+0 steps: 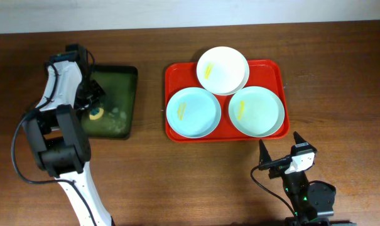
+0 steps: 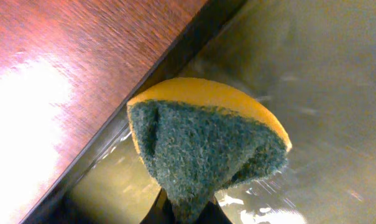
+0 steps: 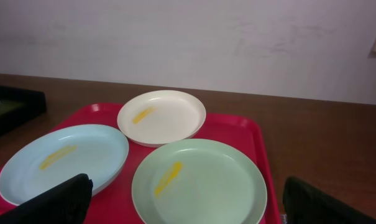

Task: Clean dirty plates on tray and stack at the side
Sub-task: 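Carry the sponge with left gripper and place it on the light blue plate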

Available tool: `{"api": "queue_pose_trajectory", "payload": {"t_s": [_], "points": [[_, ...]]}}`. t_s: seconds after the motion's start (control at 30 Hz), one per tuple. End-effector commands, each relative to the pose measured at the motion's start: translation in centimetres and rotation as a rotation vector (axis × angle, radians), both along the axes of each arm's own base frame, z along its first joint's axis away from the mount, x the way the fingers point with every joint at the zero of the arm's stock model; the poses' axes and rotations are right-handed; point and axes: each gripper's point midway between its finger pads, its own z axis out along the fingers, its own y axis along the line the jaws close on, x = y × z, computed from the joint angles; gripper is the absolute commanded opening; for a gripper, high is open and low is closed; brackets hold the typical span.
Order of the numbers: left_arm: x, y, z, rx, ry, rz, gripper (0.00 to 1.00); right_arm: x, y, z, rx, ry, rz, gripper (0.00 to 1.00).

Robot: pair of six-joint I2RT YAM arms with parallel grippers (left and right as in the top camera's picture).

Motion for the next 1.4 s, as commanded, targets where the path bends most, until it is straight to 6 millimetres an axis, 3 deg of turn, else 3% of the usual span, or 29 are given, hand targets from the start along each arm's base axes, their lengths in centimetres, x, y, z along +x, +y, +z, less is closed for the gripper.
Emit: {"api": "queue_pose_trajectory", "payload": {"t_s": [0.0,0.07,0.13,0.23,0.33,0.4,0.5,0.6,0.67,0.7,0.77,0.9,1.07,1.2,1.3,1.37], "points": [[1.6,-0.7,7.3,-0.040,-0.178,0.002,0.00,0.0,0.2,-0.3,0.003,0.006,0.010,0.98],[1.6,-2.4,9.5,-0.131,-0.232,-0.009,0.00,0.0,0.2,-0.3,0.003,0.006,0.010,0.98],[1.4,-3.3,9.8,-0.177,-0.234,-0.014,0.00,0.0,0.2,-0.3,0.003,0.006,0.010,0.99],[1.0,-4.6,7.8,-0.179,-0.199,-0.058,0.00,0.0,0.2,-0.3,0.003,0.006,0.010,0.98],[0.5,-7.2,3.4,-0.179,-0.172,-0.222,0.00,0.0,0.2,-0.3,0.003,0.006,0.010,0.98],[0.3,-7.4,3.1,-0.173,-0.163,-0.239,0.00,0.0,0.2,-0.3,0.003,0.006,0.010,0.98],[1.2,-7.1,7.3,-0.157,-0.243,-0.239,0.00,0.0,0.2,-0.3,0.003,0.006,0.010,0.99],[1.8,-7.1,15.3,-0.123,-0.424,-0.258,0.00,0.0,0.2,-0.3,0.003,0.006,0.010,0.98],[1.0,-7.7,19.7,-0.105,-0.526,-0.277,0.00,0.0,0.2,-0.3,0.003,0.006,0.010,0.98],[0.4,-8.4,21.4,-0.102,-0.564,-0.295,0.00,0.0,0.2,-0.3,0.003,0.006,0.010,0.98],[-0.2,-10.0,22.4,-0.113,-0.579,-0.332,0.00,0.0,0.2,-0.3,0.003,0.006,0.010,0.98],[-1.1,-15.3,19.5,-0.159,-0.485,-0.449,0.00,0.0,0.2,-0.3,0.003,0.006,0.010,0.98],[-1.2,-22.3,12.8,-0.219,-0.363,-0.507,0.00,0.0,0.2,-0.3,0.003,0.006,0.010,0.98],[-1.3,-29.7,8.1,-0.269,-0.319,-0.649,0.00,0.0,0.2,-0.3,0.003,0.006,0.010,0.98],[-1.6,-33.2,5.6,-0.274,-0.308,-0.719,0.00,0.0,0.2,-0.3,0.003,0.006,0.010,0.98],[-1.7,-34.1,3.9,-0.248,-0.295,-0.722,0.00,0.0,0.2,-0.3,0.003,0.006,0.010,0.98]]}}
